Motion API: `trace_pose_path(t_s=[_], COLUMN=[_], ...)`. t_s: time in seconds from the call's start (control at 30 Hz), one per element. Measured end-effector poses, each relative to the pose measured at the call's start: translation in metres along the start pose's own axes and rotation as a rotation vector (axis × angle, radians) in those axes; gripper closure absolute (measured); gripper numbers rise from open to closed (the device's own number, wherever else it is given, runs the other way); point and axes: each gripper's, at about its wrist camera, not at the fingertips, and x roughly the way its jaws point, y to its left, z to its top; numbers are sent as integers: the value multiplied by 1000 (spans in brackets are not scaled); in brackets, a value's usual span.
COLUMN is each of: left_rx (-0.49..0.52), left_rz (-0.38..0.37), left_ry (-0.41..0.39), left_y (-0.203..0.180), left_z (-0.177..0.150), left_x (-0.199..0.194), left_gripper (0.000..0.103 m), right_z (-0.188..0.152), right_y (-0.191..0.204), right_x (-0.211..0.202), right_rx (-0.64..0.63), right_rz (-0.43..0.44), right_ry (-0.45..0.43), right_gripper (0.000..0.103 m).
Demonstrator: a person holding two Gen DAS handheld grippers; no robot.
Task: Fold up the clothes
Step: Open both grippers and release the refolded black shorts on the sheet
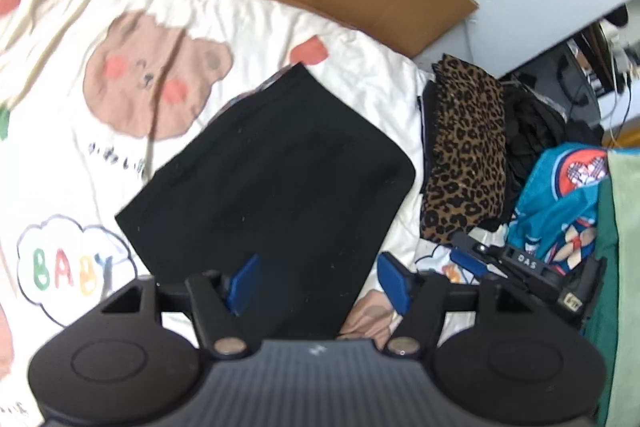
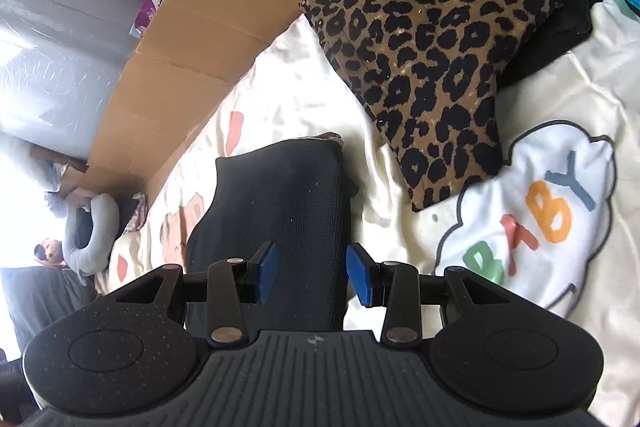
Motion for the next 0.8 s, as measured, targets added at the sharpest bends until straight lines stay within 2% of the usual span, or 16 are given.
trace_pose_path(t_s=[0.1, 0.17, 0.3, 0.37, 0.5, 0.63, 0.8], left_rx=[28, 49, 15, 13, 21, 44, 149], left_rz=[-26, -2, 64, 90, 116, 84, 87], left_ry=[62, 75, 69, 58, 49, 36, 63], left_y=[-7, -9, -6, -6, -4, -2, 9], left_z=[8, 11, 12, 13, 18, 26, 40], left_x=[8, 10, 6, 8, 24, 43, 73], left_gripper=[28, 28, 28, 23, 22, 22, 22], right_z=[-2, -4, -6, -8, -8, -10, -12], right_y=[3, 3, 6, 5, 4, 3, 3], right_x=[-12, -18, -26, -31, -35, -33, -23], right_rx=[-4, -5, -25, -30, -44, -65, -51], right_rz=[10, 32, 51, 54, 52, 39, 23], right_ry=[7, 10, 23, 25, 23, 18, -9], right_gripper=[56, 53, 50, 50, 49, 48, 47])
